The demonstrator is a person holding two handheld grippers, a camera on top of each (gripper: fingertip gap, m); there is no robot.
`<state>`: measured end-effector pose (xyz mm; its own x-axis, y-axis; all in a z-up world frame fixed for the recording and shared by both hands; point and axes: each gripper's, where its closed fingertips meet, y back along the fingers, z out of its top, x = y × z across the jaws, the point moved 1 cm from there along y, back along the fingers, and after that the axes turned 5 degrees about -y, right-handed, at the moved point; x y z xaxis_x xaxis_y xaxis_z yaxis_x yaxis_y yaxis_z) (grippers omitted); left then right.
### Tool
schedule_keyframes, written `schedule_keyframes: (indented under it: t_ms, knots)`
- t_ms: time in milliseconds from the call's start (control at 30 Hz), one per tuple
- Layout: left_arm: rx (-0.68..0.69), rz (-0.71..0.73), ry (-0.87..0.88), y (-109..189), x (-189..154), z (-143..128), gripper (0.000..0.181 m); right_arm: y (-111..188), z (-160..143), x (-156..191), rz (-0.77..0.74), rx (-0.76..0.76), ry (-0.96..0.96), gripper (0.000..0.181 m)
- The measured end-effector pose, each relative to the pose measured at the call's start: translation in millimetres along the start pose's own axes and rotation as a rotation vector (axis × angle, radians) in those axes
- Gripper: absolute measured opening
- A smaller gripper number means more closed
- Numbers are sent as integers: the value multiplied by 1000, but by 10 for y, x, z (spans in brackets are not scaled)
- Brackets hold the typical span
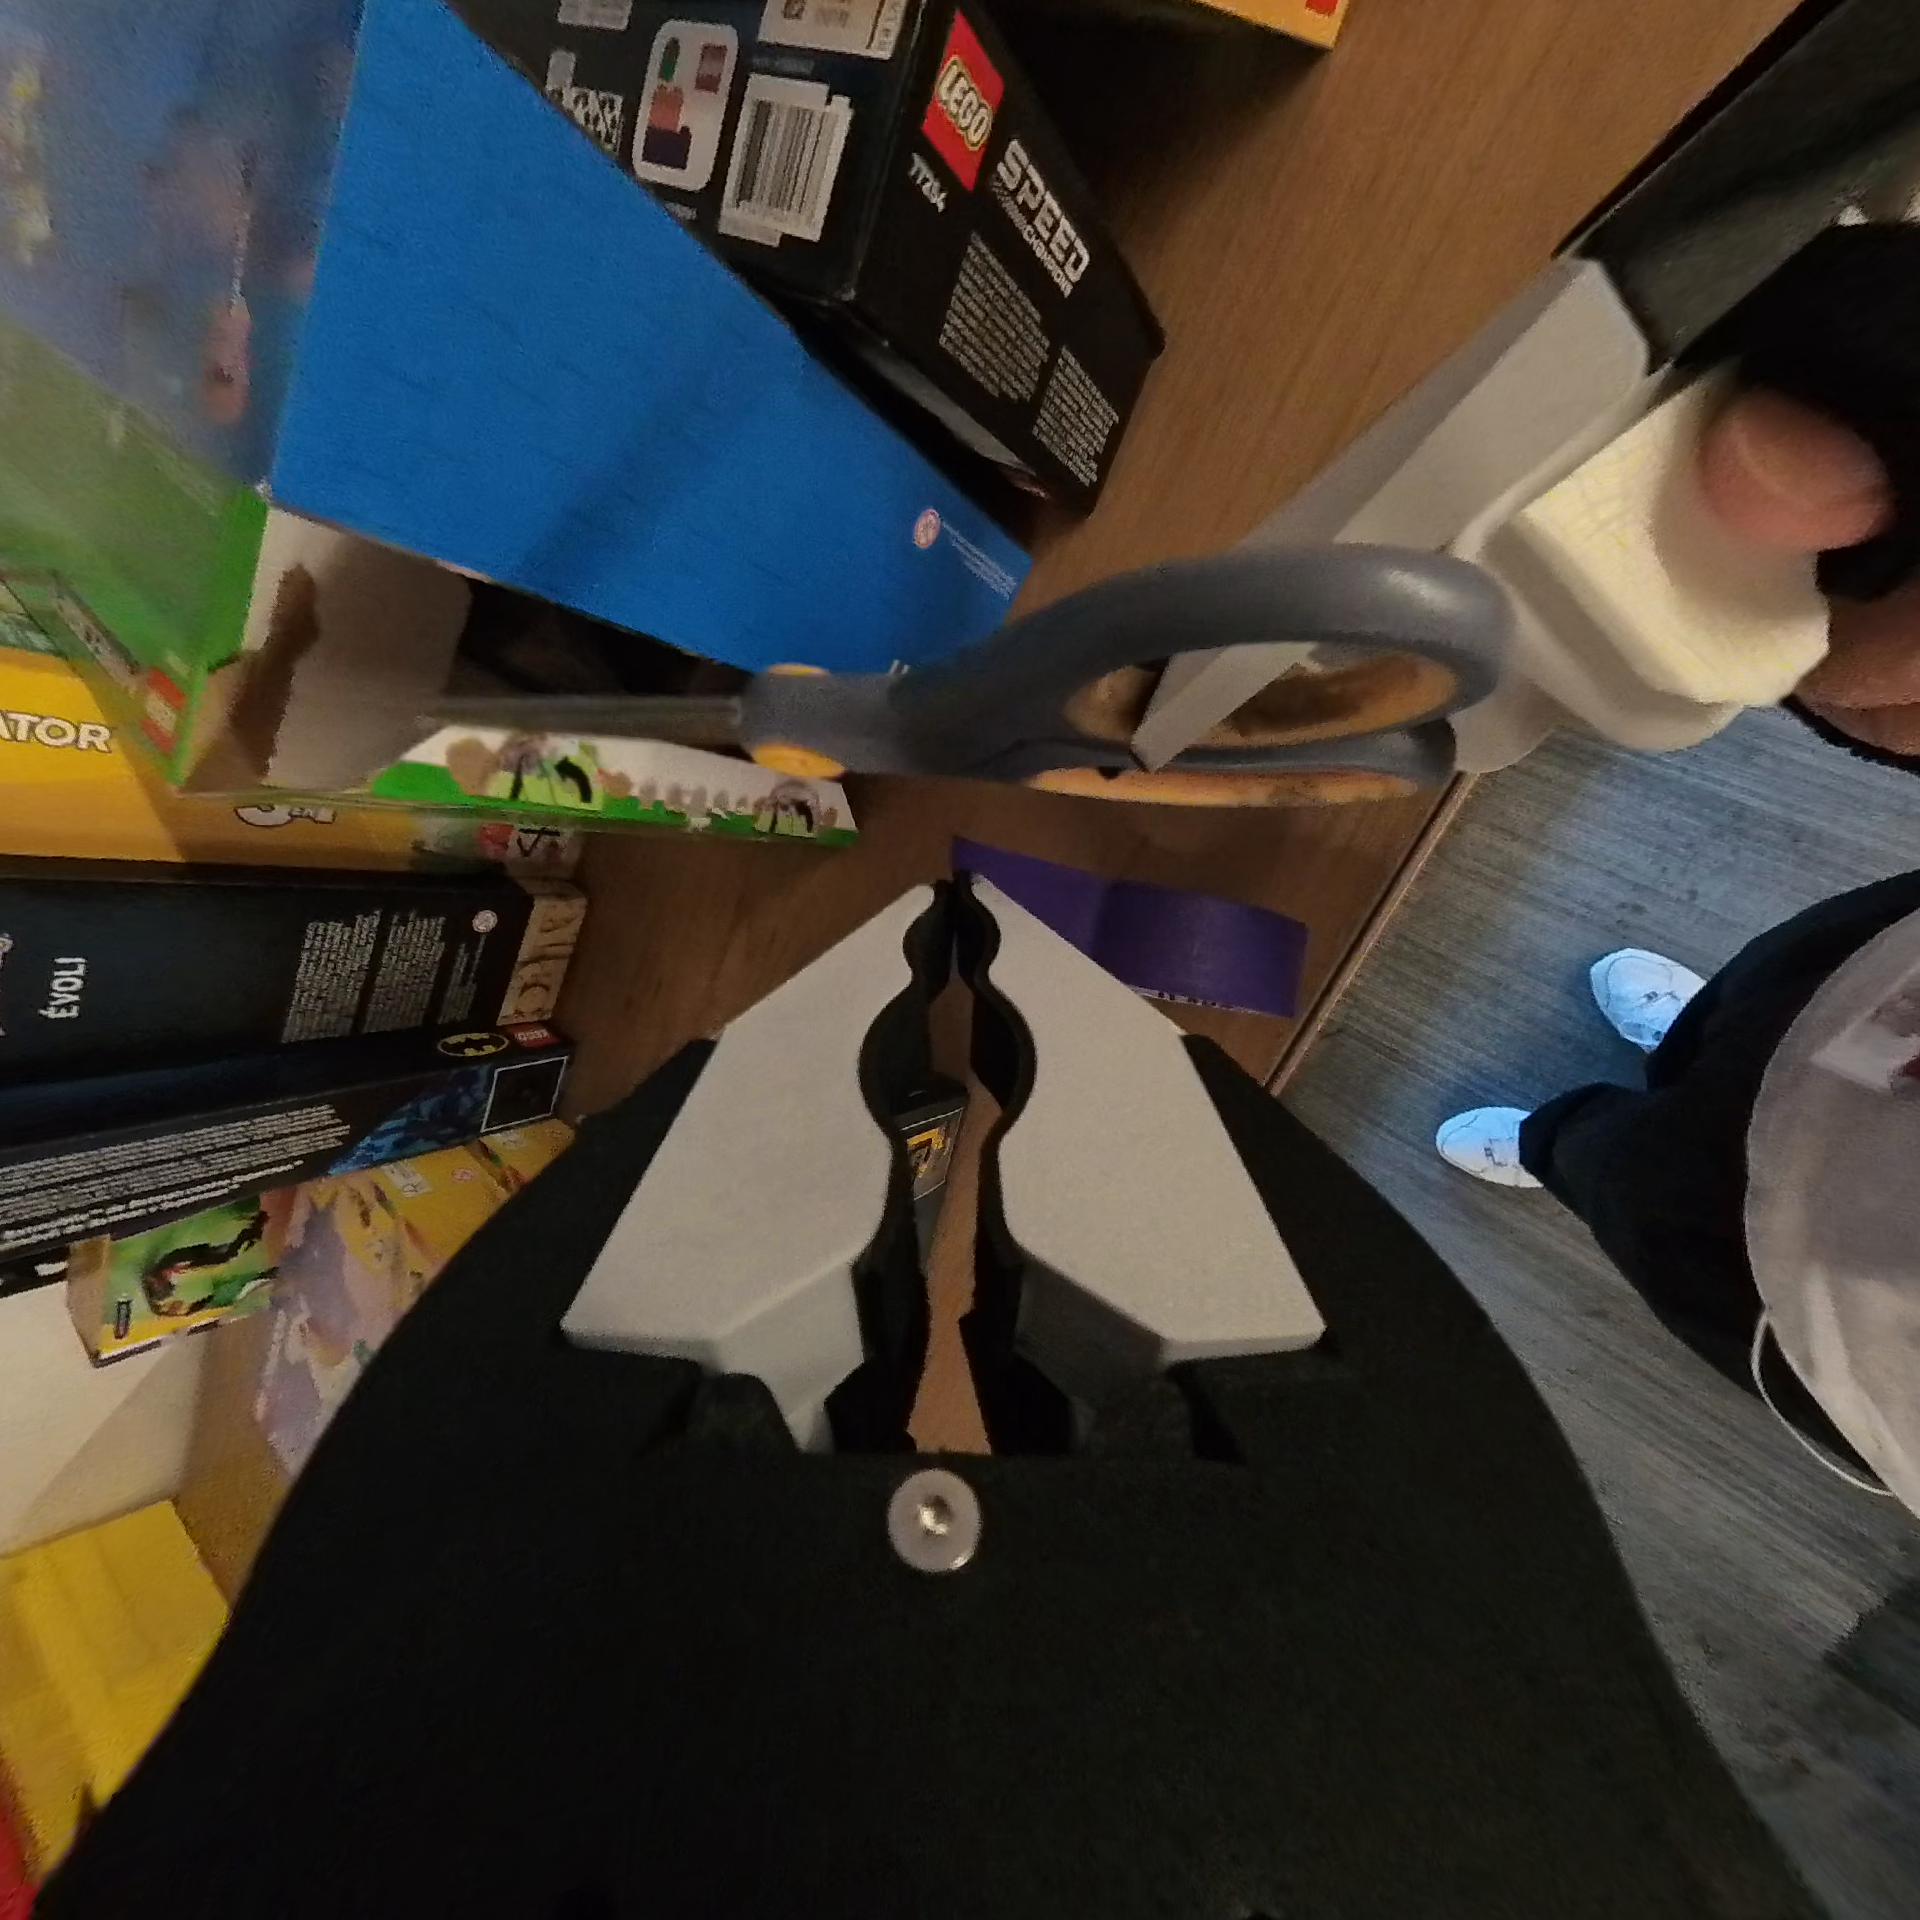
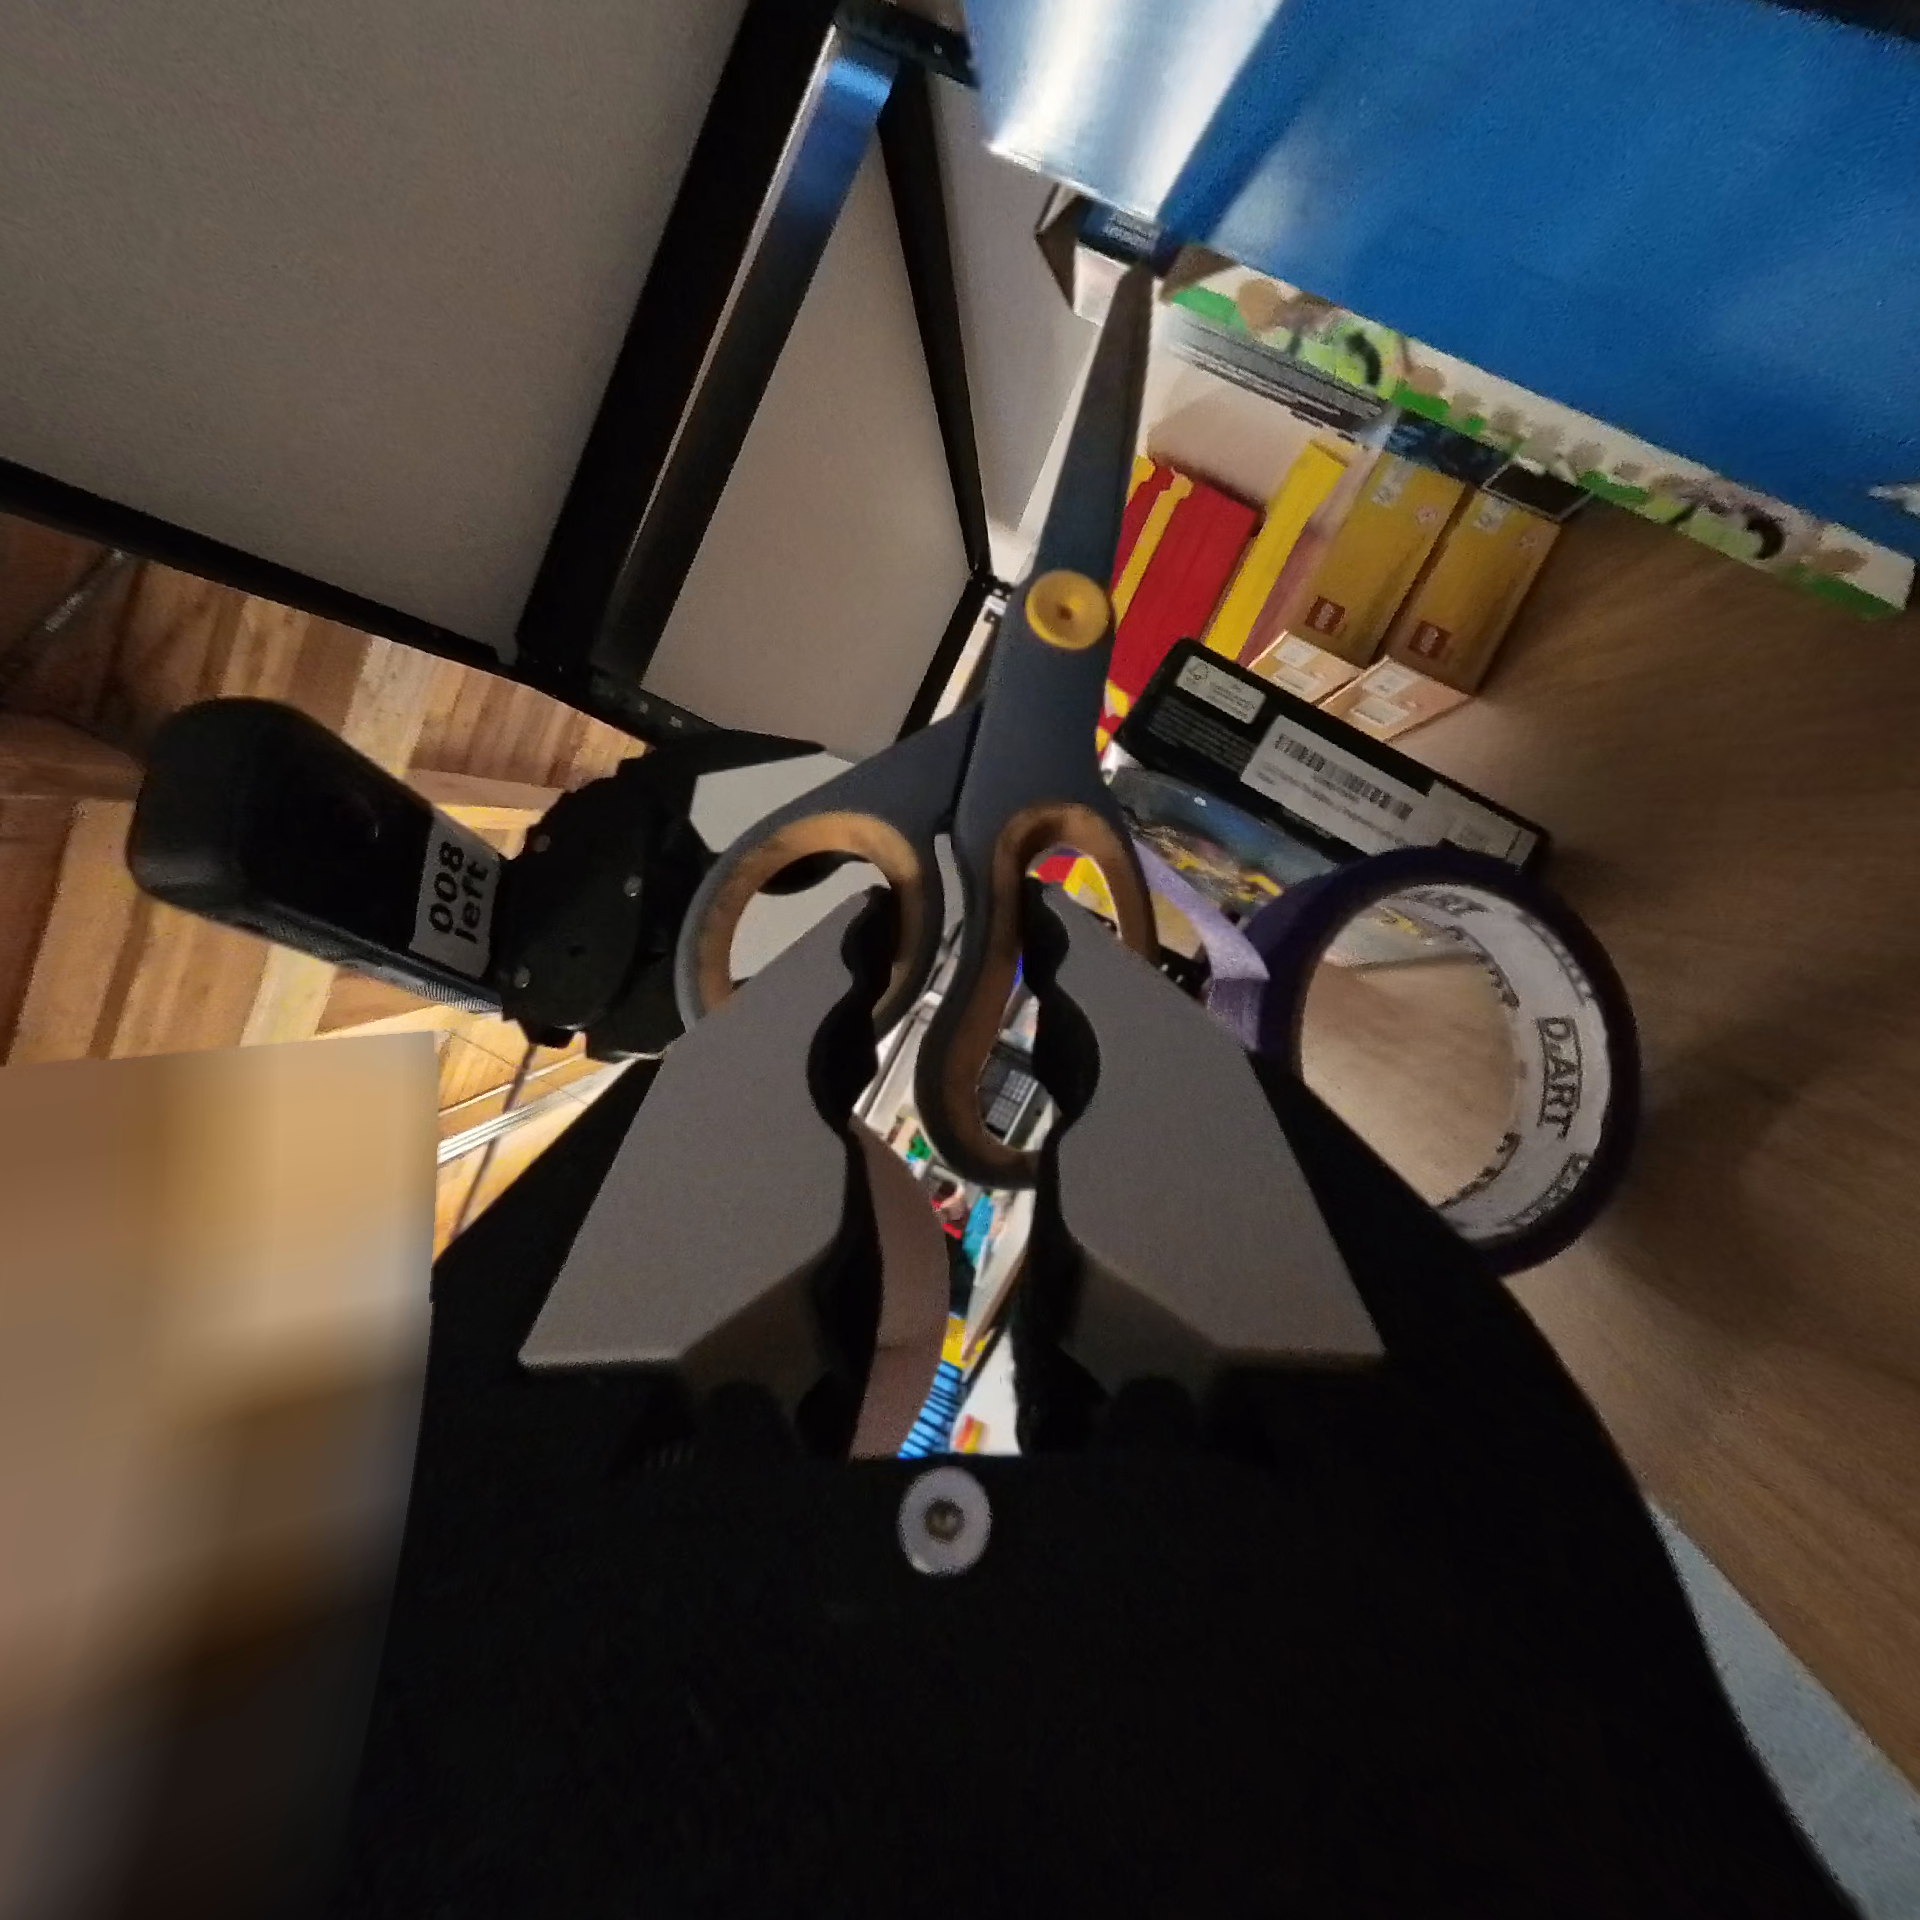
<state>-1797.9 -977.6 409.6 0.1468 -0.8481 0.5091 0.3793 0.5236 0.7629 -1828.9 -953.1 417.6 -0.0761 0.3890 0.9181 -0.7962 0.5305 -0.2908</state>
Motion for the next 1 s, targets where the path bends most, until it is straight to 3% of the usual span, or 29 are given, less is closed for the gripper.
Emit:
schedule_keyframes:
  t_ms: [267, 533, 833, 1000]
  knots:
    - [108, -9, -51, -91, -9, -106, 0, -132, 104, 77, -116, 9, 266, 22]
    - [136, -9, -73, -149, -22, -9, 0, -263, 51, 47, -179, 73, 440, 23]
    - [189, 7, -137, -149, -84, -98, 0, -242, -36, -10, -44, 201, 182, 23]
    - [187, 36, -167, -128, -55, -91, 0, -229, -22, -20, 6, 236, 134, 23]
